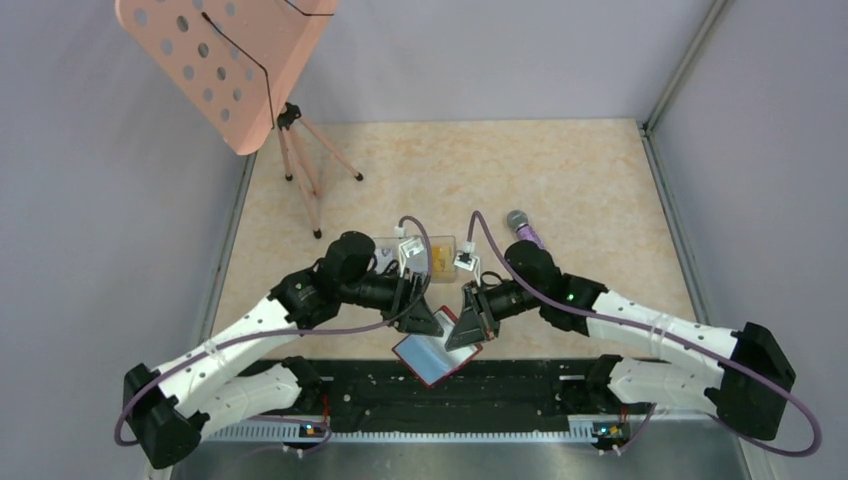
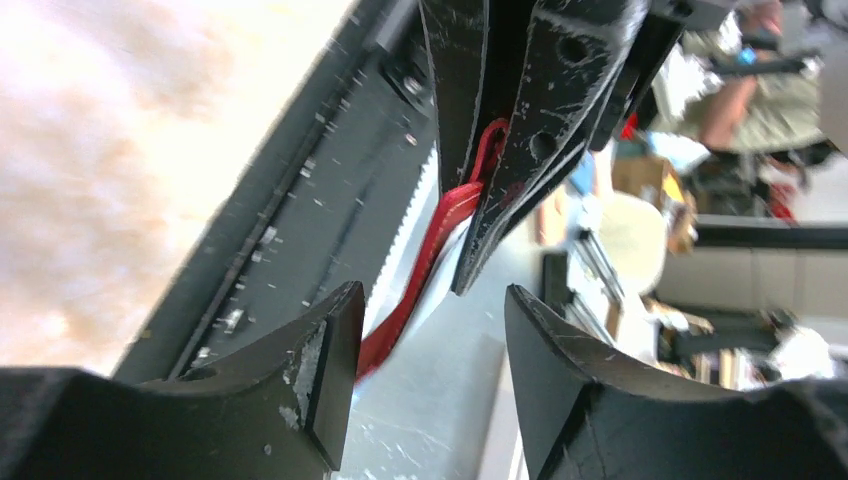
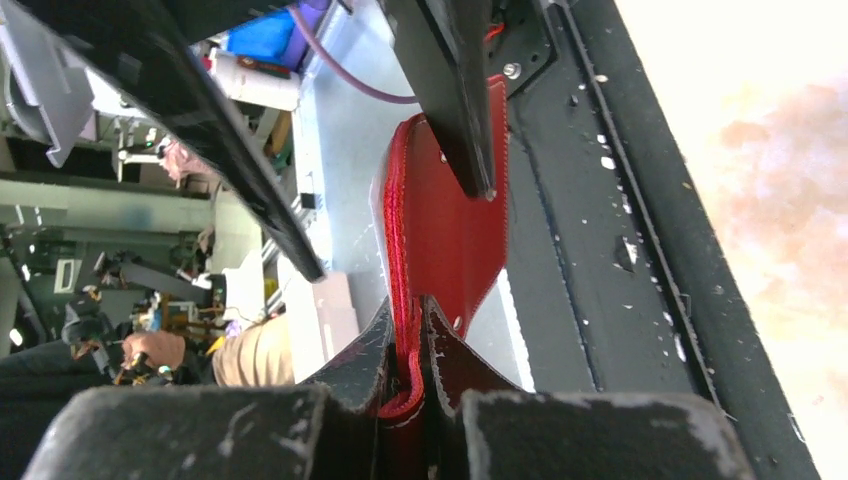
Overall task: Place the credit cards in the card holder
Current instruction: Open the card holder, then place the card holder at the center of the board.
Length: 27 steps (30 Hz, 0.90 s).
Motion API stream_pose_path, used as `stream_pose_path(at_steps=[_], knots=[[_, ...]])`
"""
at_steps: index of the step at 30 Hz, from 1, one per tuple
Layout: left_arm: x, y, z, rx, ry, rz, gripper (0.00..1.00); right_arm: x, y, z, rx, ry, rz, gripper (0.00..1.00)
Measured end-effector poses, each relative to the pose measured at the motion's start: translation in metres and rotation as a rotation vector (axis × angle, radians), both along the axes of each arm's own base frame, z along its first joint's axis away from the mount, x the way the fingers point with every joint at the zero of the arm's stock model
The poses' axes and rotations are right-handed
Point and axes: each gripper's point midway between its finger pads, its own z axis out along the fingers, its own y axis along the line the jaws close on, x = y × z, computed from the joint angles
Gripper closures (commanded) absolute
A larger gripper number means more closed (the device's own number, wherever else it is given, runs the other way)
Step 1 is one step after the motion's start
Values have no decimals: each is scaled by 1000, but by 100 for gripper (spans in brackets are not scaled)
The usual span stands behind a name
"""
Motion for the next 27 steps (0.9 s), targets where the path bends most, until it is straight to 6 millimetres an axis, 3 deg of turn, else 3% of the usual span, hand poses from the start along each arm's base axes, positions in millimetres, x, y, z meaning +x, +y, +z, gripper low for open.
stream_pose_path(at_steps=[3,5,10,16,20,27], knots=[[18,6,5,28,-82,124,35,9,-1,-9,-12,14,-51,100],[30,12,9,45,-134,208,24,18,-4,-21,-28,45,-102,100],[52,25,22,44,-237,367,22,52,-17,-56,-70,143,-290,100],[61,30,23,57,-264,425,22,85,-29,-90,-75,217,-490,100],[61,30,21,59,-256,431,22,95,-39,-120,-134,287,-598,100],[59,31,20,54,-246,436,22,110,-50,-140,-193,272,-724,100]])
